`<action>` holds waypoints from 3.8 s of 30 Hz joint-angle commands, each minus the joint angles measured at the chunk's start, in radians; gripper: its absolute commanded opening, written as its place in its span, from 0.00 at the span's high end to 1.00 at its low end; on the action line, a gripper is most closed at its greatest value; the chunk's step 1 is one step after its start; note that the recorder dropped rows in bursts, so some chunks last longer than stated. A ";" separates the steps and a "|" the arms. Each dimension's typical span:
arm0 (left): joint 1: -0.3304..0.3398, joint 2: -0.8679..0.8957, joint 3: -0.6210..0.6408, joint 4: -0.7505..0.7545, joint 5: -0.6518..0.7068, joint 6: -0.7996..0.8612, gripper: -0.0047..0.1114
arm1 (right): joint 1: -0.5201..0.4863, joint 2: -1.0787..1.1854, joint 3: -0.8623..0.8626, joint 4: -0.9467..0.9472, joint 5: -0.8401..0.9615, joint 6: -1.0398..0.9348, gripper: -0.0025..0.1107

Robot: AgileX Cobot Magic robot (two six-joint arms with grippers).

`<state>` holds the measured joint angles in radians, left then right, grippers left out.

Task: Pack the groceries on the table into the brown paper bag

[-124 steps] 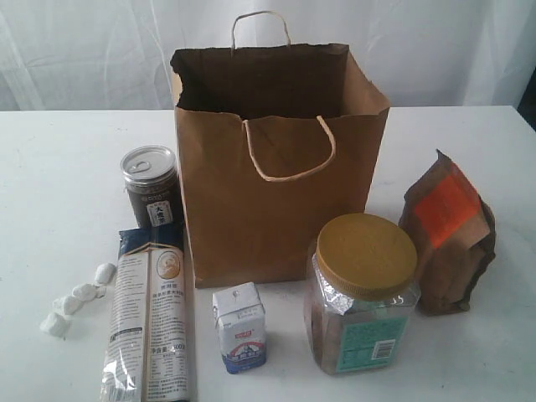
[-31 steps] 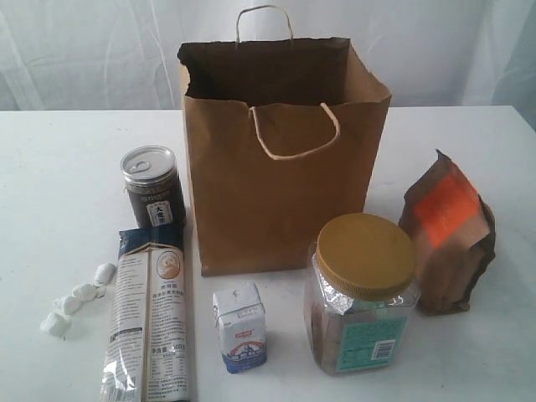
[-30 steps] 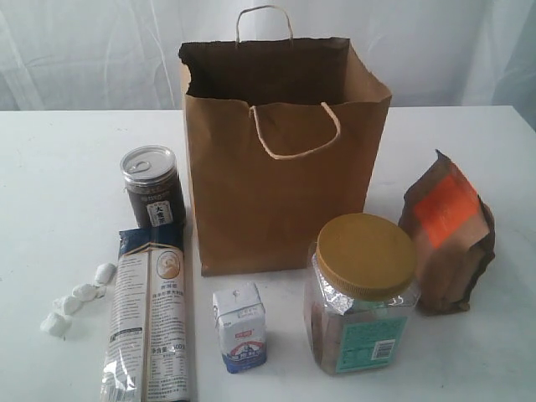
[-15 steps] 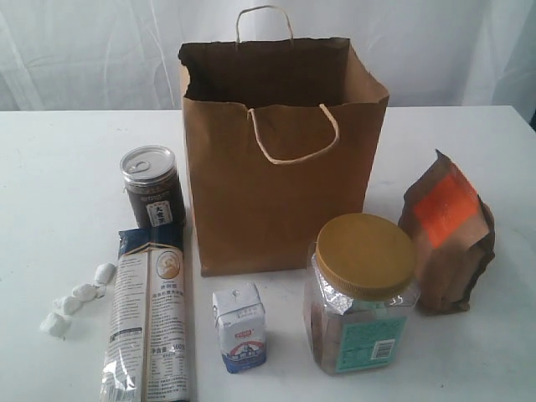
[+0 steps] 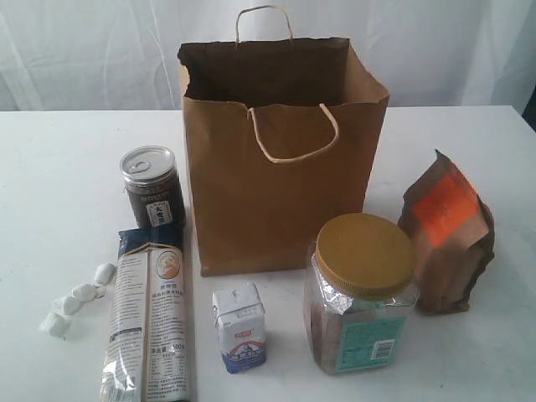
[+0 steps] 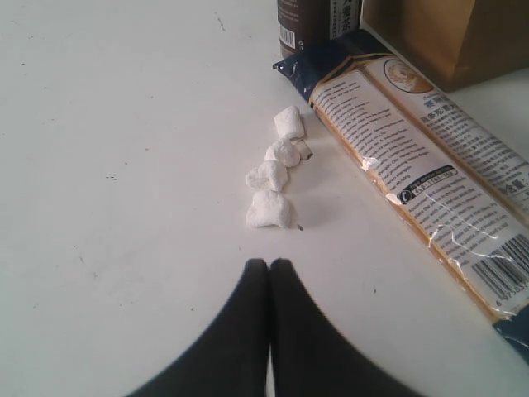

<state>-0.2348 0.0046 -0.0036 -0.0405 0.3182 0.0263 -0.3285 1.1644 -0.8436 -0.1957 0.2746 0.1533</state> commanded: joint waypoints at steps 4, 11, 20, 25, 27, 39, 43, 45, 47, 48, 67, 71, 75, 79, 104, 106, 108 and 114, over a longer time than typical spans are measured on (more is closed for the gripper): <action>-0.009 -0.005 0.004 -0.003 0.027 0.000 0.96 | 0.014 -0.331 0.350 0.046 -0.119 0.008 0.98; -0.009 -0.005 0.004 0.012 0.027 0.033 0.96 | 0.019 -0.761 0.461 0.179 -0.051 0.059 0.98; -0.009 -0.005 0.004 0.024 0.026 0.122 0.96 | 0.019 -1.146 0.482 0.170 0.113 0.024 0.98; -0.009 -0.005 0.004 0.058 0.008 0.264 0.96 | 0.019 -1.150 0.565 0.155 0.221 0.028 0.98; -0.009 -0.005 0.004 0.058 -0.012 0.272 0.96 | 0.019 -1.150 0.586 0.159 0.222 0.028 0.98; -0.009 -0.005 0.004 -0.398 -0.370 -0.153 0.96 | 0.019 -1.150 0.587 0.335 0.112 0.167 0.98; -0.009 -0.005 0.004 -0.413 -0.368 -0.169 0.96 | 0.019 -1.150 0.587 0.520 0.100 0.162 0.98; -0.009 -0.005 0.004 -0.413 -0.345 -0.169 0.96 | 0.019 -1.150 0.584 0.698 0.104 0.117 0.98; -0.009 -0.005 0.004 -0.413 -0.327 -0.157 0.96 | 0.019 -1.150 0.584 0.939 0.118 -0.060 0.98; -0.009 -0.005 0.004 -0.410 -0.318 -0.151 0.96 | 0.019 -1.150 0.584 1.045 0.133 -0.161 0.98; -0.009 -0.005 0.004 -0.402 -0.101 -0.143 0.96 | 0.054 -0.823 0.655 1.381 0.290 -1.248 0.98; -0.009 -0.005 0.004 -0.533 -0.100 -0.143 0.96 | 0.054 -0.446 0.655 1.312 0.183 -1.246 0.98; -0.009 -0.005 0.004 -0.551 -0.107 -0.128 0.96 | 0.054 -0.104 0.598 1.322 0.238 -1.246 0.98; -0.009 -0.005 0.004 -0.551 -0.107 -0.117 0.96 | 0.054 -0.039 0.575 1.371 0.304 -1.244 0.98; -0.009 -0.005 0.004 -0.551 -0.109 -0.115 0.96 | 0.208 -0.475 0.578 0.488 -0.243 -0.187 0.98; -0.009 -0.005 0.004 -0.549 -0.109 -0.115 0.96 | 0.208 -0.475 0.578 0.488 -0.327 -0.213 0.98; -0.009 -0.005 0.004 -0.549 -0.109 -0.115 0.96 | 0.208 -0.475 0.578 0.488 -0.360 -0.249 0.98; -0.009 -0.005 0.004 -0.549 -0.109 -0.115 0.96 | 0.303 -0.496 0.720 0.407 -0.587 -0.054 0.98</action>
<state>-0.2348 0.0046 -0.0036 -0.5785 0.2073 -0.0952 -0.0772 0.6858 -0.1949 0.2697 -0.1945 -0.0101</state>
